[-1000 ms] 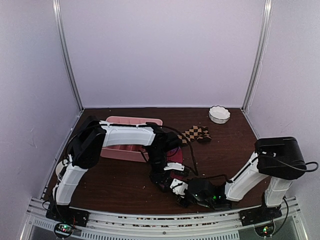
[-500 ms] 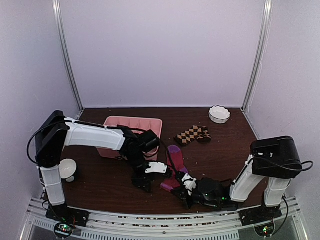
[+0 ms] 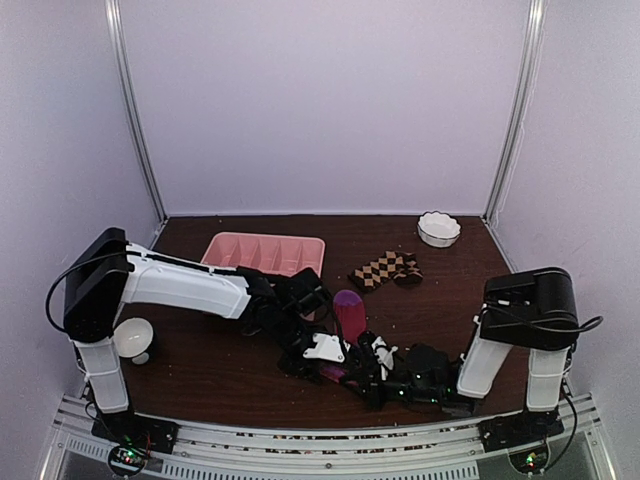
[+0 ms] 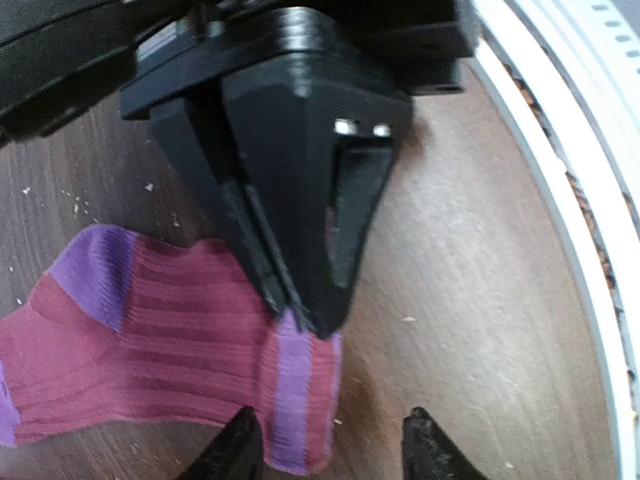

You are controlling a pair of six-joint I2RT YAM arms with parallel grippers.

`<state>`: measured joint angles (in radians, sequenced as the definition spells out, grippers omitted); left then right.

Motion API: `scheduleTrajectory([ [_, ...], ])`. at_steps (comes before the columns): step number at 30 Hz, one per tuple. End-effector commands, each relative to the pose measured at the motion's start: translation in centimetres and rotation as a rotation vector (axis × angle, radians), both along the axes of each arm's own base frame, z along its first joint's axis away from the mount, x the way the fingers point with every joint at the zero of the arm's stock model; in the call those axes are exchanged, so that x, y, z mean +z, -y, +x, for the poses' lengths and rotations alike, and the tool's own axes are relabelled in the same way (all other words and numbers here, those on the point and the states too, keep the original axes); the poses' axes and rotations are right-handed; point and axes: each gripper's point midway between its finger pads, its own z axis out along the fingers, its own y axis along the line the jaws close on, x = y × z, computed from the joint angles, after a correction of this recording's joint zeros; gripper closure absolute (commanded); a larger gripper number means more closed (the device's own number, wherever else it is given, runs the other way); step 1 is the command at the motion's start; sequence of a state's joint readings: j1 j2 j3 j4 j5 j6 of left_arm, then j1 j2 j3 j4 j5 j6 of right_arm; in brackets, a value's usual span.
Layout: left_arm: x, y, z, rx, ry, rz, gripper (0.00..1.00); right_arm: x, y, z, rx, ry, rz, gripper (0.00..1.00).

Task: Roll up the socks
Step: Roll the sock at the center of the board.

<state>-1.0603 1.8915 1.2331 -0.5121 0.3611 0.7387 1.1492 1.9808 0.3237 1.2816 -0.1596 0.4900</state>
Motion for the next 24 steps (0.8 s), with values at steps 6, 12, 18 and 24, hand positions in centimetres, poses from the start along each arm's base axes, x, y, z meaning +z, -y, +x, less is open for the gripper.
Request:
scheduleTrajectory([
  [6, -2.0, 1.8, -0.1, -0.073, 0.048, -0.008, 0.70, -10.7, 7.2, -3.9, 0.016, -0.280, -0.408, 1.00],
  [12, -3.6, 1.5, 0.2, -0.052, 0.047, 0.034, 0.77, -10.7, 6.6, -4.1, 0.046, -0.277, -0.406, 1.00],
  [18, -3.8, 0.9, -0.4, -0.027, -0.045, 0.087, 1.00, -7.8, 6.1, -2.9, 0.031, -0.163, -0.333, 0.75],
  [24, -5.5, -0.9, -0.7, 0.037, -0.229, 0.210, 1.00, -3.9, 6.3, -1.7, 0.013, 0.017, -0.264, 0.67],
])
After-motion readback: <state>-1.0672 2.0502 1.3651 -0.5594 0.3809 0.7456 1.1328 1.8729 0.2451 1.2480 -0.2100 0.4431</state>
